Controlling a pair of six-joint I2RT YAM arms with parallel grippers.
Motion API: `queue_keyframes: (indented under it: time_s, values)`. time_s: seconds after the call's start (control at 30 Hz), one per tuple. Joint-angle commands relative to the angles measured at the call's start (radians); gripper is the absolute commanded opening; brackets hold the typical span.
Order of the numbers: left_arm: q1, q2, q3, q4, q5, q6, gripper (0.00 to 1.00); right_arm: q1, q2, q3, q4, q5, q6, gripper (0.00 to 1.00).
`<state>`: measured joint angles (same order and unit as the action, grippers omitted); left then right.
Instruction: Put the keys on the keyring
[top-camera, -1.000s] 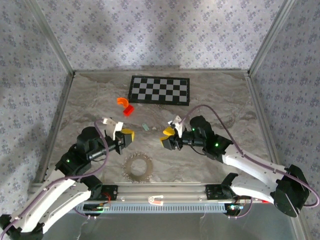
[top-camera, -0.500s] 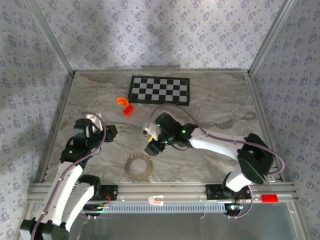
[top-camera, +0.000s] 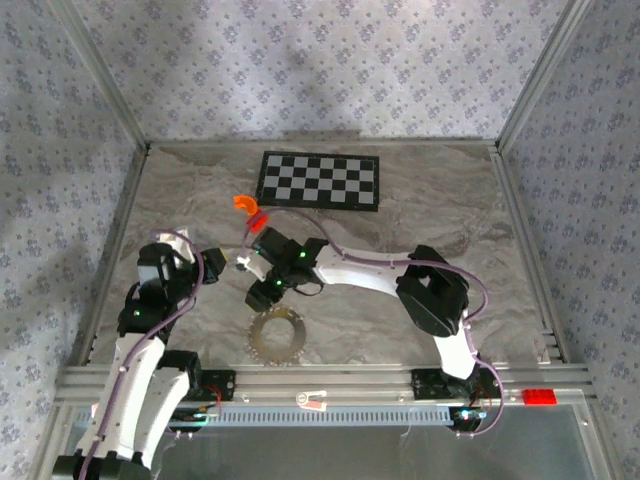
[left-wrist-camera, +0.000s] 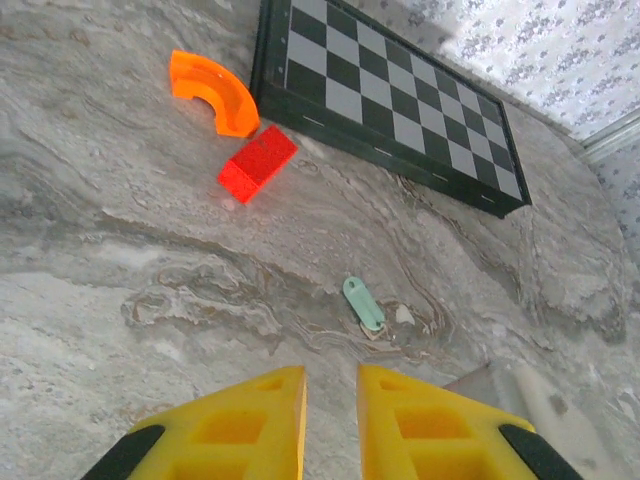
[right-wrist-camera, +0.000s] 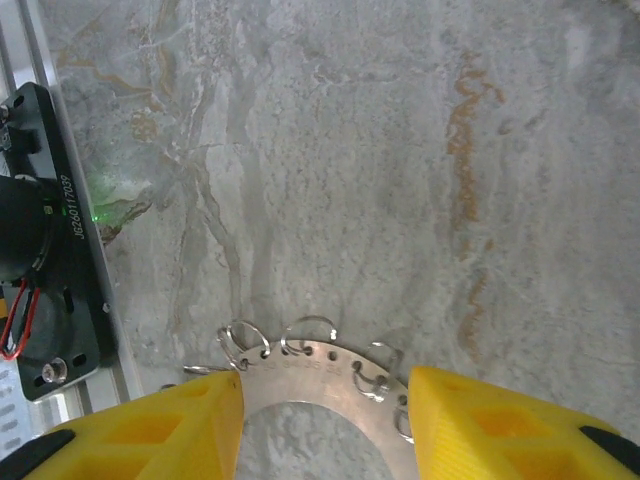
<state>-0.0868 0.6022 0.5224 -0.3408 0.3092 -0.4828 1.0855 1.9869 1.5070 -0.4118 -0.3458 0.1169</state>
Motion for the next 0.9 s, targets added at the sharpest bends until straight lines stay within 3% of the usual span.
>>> queue_keyframes:
  time_s: [0.0, 0.1, 0.17, 0.4, 0.87]
  values:
    - [0.008, -0.009, 0.004, 0.016, -0.033, 0.015, 0.21, 0.045, 0.048, 0.088, -0.141, 0.059, 0.070, 0.46]
    - [0.010, -0.018, 0.004, 0.011, -0.038, 0.022, 0.21, 0.066, 0.054, 0.101, -0.161, 0.020, 0.041, 0.43]
    - [0.010, -0.035, 0.002, 0.014, -0.038, 0.025, 0.21, 0.065, 0.048, 0.078, -0.157, -0.069, 0.006, 0.42]
    - [0.009, -0.083, -0.001, 0.019, -0.012, 0.025, 0.21, 0.020, 0.089, 0.075, -0.185, -0.248, -0.113, 0.39]
    - [0.010, -0.095, -0.018, 0.036, -0.007, 0.012, 0.21, 0.031, 0.163, 0.085, -0.143, -0.253, -0.106, 0.35]
